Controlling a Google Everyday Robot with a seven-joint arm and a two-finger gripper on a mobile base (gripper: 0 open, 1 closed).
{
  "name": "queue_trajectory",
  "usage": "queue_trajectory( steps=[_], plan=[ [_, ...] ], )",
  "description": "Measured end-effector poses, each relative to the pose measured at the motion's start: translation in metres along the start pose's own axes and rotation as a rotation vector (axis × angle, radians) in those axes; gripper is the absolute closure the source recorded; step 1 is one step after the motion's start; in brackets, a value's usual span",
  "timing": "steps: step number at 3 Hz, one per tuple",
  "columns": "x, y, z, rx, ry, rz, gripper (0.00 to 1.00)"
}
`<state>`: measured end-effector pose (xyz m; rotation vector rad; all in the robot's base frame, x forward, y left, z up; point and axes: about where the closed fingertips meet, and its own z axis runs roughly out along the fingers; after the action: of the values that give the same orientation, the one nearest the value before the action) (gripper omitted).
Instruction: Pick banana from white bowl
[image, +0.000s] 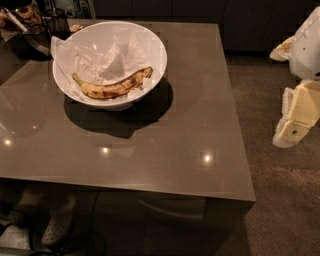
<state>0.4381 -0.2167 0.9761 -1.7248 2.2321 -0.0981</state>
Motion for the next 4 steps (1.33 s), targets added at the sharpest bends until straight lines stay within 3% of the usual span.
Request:
queue_trajectory(
  steps=[2, 4],
  plan=[
    [-0.015, -0.009, -0.006, 0.005, -0.013, -0.027, 0.00],
    [-0.051, -0.039, 0.020, -0.068, 0.009, -0.106, 0.00]
  ],
)
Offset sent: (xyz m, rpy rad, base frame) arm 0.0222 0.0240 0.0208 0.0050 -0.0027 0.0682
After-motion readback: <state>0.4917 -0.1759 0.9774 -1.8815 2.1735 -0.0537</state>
